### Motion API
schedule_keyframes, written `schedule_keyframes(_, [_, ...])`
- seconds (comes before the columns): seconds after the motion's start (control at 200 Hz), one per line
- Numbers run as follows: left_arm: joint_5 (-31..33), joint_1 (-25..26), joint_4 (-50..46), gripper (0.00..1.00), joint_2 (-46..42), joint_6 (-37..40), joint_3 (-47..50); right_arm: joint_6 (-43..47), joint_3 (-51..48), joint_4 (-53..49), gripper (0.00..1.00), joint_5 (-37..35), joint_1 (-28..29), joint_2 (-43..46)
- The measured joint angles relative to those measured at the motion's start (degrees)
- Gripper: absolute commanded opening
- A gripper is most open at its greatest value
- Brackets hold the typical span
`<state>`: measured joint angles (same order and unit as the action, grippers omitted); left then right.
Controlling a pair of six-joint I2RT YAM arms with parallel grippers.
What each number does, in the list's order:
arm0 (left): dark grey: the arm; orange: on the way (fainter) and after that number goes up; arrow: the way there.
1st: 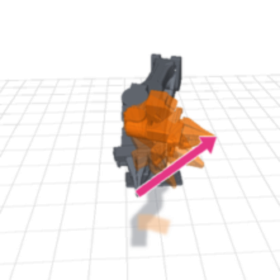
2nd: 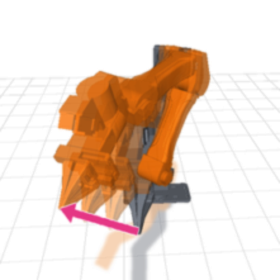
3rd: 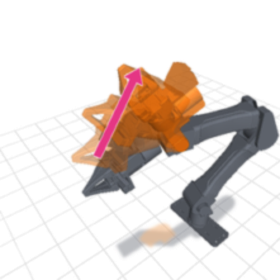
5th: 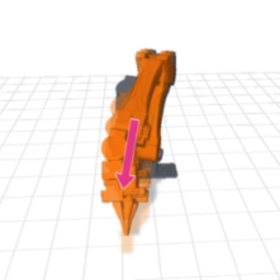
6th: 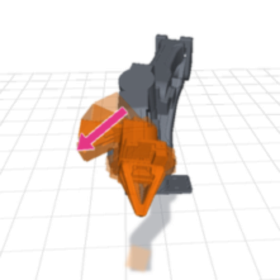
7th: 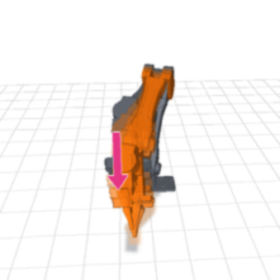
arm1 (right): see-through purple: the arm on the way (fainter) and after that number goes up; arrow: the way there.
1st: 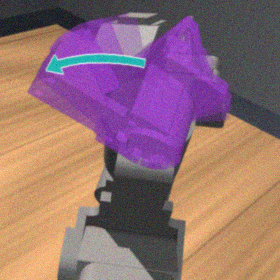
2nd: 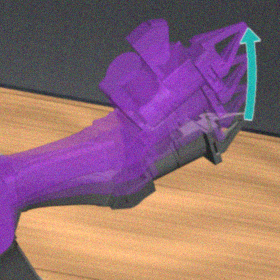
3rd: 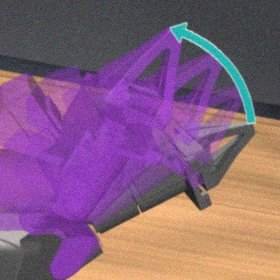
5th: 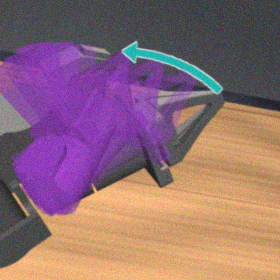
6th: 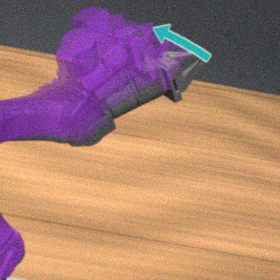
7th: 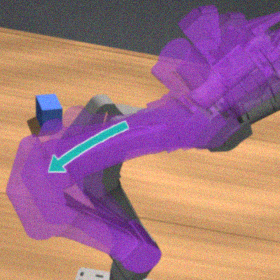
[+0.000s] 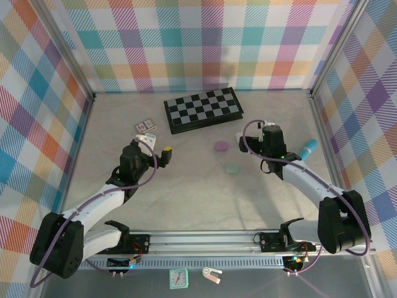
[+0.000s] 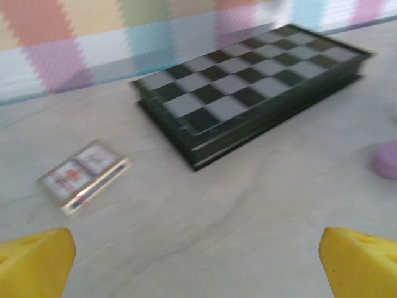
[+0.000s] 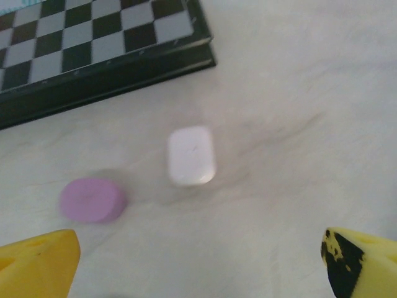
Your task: Insert wireless bluetooth earbuds into charging case
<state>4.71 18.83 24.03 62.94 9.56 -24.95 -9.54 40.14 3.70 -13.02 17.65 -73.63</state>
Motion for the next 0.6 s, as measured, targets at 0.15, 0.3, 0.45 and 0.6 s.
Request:
schedule_keyframes(0.15, [3.4, -4.7, 4.5, 1.0, 3.4, -0.7, 2.2, 9.9, -6.4, 10.9, 0.99, -3.5, -2.7, -4.2])
schedule_keyframes(0.3, [3.3, -8.5, 11.1, 1.0, 11.3, -2.1, 4.4, 12.8, -12.4, 19.6, 0.99, -2.1, -7.0, -8.1])
schedule_keyframes(0.45, [2.2, -10.7, 16.4, 1.0, 17.8, -3.0, 4.8, 11.7, -14.8, 28.5, 0.99, 3.2, -12.8, -8.8])
schedule_keyframes(0.6, [0.4, -13.1, 21.6, 1.0, 23.3, -4.3, 4.2, 8.9, -15.5, 36.8, 0.99, 8.2, -18.3, -12.8])
